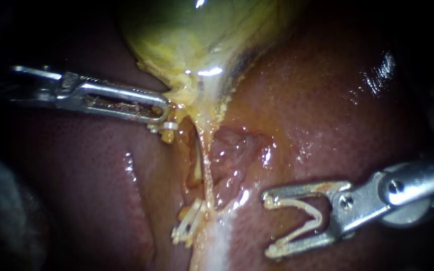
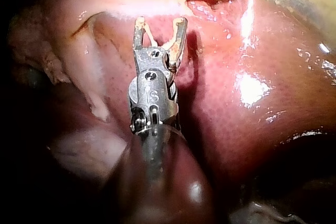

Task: Clipping first clip right tube

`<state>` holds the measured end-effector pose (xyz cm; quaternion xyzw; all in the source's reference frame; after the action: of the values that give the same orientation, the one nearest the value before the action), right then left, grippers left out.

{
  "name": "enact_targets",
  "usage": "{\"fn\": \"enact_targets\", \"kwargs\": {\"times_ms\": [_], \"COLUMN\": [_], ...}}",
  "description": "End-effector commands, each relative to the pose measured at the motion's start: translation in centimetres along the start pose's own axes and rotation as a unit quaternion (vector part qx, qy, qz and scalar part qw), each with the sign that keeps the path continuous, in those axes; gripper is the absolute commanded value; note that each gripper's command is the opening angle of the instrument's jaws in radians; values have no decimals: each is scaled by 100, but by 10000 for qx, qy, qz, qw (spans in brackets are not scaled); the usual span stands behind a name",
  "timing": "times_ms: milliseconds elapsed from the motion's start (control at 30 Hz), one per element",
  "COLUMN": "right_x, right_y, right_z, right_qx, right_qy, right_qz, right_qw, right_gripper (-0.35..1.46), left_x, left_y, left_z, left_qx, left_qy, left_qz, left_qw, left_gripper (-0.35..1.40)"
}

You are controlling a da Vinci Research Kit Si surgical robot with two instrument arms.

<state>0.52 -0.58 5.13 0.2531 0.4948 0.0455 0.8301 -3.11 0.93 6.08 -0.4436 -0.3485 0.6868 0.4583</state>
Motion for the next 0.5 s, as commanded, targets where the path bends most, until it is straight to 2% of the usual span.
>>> {"fn": "enact_targets", "kwargs": {"times_ms": [33,200,367,500], "right_x": [0,0,1,2], "right_y": [0,0,0,0], "right_z": [0,0,-1,-2], "right_qx": [2,-11,-12,5], "right_qy": [3,5,6,5], "right_qz": [4,4,7,12], "right_qw": [10000,10000,10000,10000], "right_gripper": [50,50,50,50], "left_x": [0,4,20,25], "left_y": [0,5,15,19], "left_z": [0,-12,-47,-70], "left_qx": [4,-32,4,67], "left_qy": [0,-25,17,69], "left_qz": [0,-16,-104,-43], "left_qw": [10000,10000,9999,9999], "left_gripper": [-35,-35,-35,-35]}}
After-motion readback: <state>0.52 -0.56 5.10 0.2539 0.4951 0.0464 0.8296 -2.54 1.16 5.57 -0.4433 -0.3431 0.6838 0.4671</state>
